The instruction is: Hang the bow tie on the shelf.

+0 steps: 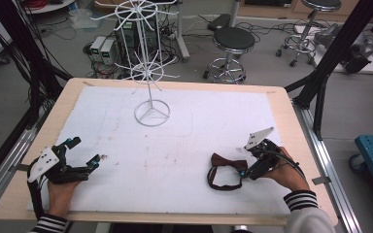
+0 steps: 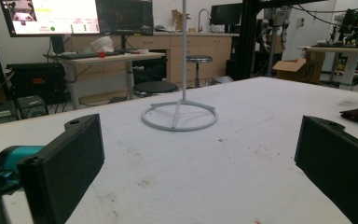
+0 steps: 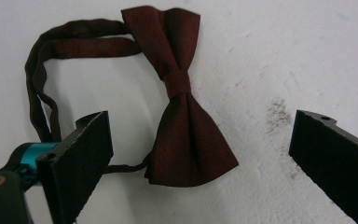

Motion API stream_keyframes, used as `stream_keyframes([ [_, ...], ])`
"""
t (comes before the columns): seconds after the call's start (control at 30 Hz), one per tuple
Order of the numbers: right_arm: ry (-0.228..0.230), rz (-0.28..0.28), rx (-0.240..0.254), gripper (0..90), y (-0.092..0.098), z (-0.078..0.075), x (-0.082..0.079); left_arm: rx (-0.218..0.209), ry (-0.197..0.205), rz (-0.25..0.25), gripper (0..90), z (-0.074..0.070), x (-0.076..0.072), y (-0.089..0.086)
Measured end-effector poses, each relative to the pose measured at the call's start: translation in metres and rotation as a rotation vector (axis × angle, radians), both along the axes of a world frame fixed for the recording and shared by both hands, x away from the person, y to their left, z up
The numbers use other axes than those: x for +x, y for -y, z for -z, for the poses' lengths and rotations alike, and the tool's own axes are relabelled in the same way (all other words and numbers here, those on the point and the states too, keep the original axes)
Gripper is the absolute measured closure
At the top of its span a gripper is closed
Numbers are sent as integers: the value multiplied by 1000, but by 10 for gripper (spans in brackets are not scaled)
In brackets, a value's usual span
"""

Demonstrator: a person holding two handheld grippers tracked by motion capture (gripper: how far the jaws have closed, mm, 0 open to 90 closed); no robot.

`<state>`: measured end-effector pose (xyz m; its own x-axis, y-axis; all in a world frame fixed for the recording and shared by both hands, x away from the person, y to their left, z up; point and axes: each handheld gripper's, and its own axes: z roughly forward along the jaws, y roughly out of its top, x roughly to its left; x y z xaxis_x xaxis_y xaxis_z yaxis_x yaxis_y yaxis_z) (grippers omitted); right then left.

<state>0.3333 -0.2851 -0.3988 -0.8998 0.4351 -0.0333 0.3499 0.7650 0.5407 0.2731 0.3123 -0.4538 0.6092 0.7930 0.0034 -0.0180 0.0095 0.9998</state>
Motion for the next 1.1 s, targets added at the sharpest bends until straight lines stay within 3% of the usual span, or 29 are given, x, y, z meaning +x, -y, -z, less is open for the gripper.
stream_keyframes([
  [0.2,-36,-9,-40,84,-4,6,2,-2,0,-3,18,0,0,0],
  [0.23,-52,-27,-58,197,-6,8,3,-3,-1,-3,18,0,0,0],
  [0.33,-55,-33,-73,200,-7,10,4,-3,-1,-3,18,0,0,0],
  [0.47,-78,-35,-94,372,-7,12,7,-5,-2,-3,18,0,0,0],
  [0.53,-80,-37,-96,403,-6,12,7,-4,-1,-2,18,0,0,0],
  [0.57,-87,-41,-98,489,-6,11,7,-3,-1,-2,18,0,0,0],
  [0.7,-84,-48,-118,592,-6,12,7,-4,-1,-3,18,0,0,0],
  [0.77,-86,-50,-118,730,-5,12,8,-3,-1,-3,18,0,0,0],
  [0.87,-84,-52,-127,786,-5,12,9,-4,-1,-3,18,0,0,0],
  [1.1,-78,-52,-127,800,-5,11,9,-3,-1,-3,18,0,0,0],
])
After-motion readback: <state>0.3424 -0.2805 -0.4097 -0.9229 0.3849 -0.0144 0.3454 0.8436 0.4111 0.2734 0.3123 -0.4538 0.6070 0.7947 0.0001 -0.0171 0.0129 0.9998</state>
